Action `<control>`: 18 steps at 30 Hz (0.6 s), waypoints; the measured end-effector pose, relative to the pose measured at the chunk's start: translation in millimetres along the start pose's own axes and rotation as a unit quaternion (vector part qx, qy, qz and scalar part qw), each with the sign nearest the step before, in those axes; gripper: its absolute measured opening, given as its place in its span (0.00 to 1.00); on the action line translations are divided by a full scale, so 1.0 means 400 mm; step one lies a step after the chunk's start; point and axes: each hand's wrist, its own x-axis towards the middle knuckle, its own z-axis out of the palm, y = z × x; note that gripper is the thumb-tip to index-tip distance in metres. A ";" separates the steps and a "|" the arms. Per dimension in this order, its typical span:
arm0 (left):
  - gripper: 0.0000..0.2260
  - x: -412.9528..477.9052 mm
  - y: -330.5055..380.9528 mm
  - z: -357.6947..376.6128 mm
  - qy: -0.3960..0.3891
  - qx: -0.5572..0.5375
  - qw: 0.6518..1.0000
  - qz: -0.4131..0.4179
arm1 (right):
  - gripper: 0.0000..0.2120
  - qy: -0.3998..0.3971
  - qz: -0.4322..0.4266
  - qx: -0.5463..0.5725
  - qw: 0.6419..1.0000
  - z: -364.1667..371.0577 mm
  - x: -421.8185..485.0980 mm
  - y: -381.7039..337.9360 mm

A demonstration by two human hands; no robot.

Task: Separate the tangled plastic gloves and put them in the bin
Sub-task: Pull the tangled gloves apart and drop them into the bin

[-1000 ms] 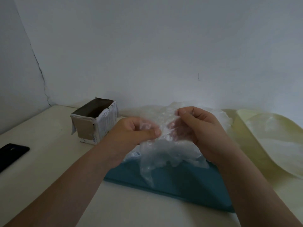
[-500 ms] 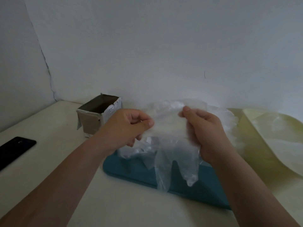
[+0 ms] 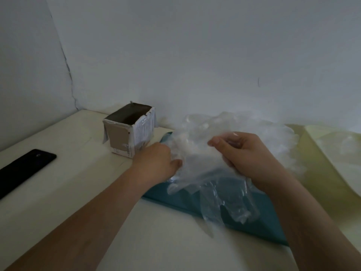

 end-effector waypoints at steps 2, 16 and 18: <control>0.17 0.004 0.000 -0.002 -0.010 -0.029 0.999 0.015 | 0.09 -0.010 -0.001 -0.009 1.000 0.001 0.000 0.000; 0.10 -0.022 0.026 -0.122 0.148 -0.272 0.937 0.159 | 0.07 -0.071 -0.192 -0.121 0.971 -0.033 -0.025 -0.056; 0.09 -0.034 0.042 -0.125 0.138 -0.296 0.928 0.178 | 0.05 -0.099 -0.210 -0.130 0.964 -0.033 -0.030 -0.063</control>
